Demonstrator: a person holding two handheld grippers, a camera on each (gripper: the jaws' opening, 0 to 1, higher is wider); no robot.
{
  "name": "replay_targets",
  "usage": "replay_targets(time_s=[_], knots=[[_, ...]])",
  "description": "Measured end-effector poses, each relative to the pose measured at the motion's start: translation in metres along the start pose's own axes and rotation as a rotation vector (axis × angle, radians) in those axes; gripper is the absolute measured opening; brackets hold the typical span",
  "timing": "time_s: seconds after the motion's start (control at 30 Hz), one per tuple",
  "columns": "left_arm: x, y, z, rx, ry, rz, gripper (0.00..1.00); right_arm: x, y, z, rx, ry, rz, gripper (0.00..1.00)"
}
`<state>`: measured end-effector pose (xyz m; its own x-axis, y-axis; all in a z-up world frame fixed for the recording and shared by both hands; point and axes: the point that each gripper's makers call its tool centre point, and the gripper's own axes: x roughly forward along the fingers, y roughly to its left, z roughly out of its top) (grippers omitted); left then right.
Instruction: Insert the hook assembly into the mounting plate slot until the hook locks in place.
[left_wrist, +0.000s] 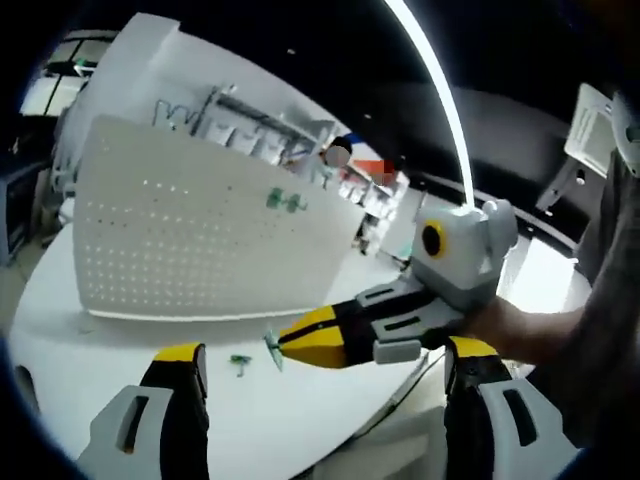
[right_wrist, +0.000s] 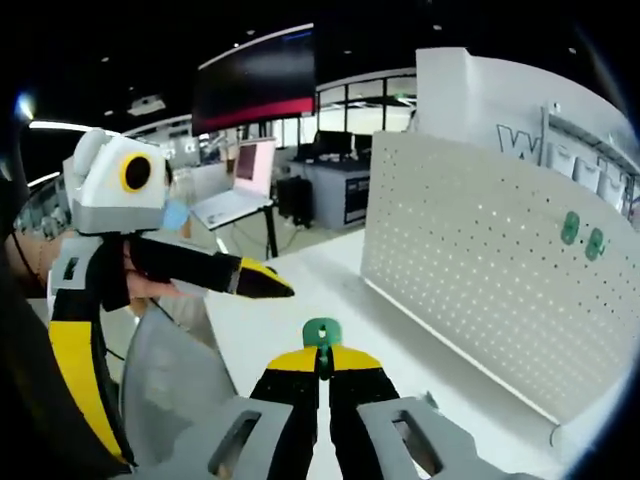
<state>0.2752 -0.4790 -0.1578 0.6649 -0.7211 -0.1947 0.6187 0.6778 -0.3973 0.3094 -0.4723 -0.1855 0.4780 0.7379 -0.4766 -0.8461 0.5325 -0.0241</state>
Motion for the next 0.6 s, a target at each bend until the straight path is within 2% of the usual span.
replay_targets(time_s=[0.23, 0.4, 0.6], knots=[[0.006, 0.005, 0.005, 0.036, -0.01, 0.028, 1.0, -0.004, -0.015, 0.002, 0.014, -0.029, -0.021, 0.0], [0.009, 0.011, 0.006, 0.055, -0.013, 0.048, 1.0, -0.009, -0.032, 0.008, 0.079, -0.094, -0.048, 0.0], [0.011, 0.018, 0.011, 0.068, -0.019, 0.078, 1.0, -0.013, -0.052, 0.015, 0.11, -0.152, -0.086, 0.0]])
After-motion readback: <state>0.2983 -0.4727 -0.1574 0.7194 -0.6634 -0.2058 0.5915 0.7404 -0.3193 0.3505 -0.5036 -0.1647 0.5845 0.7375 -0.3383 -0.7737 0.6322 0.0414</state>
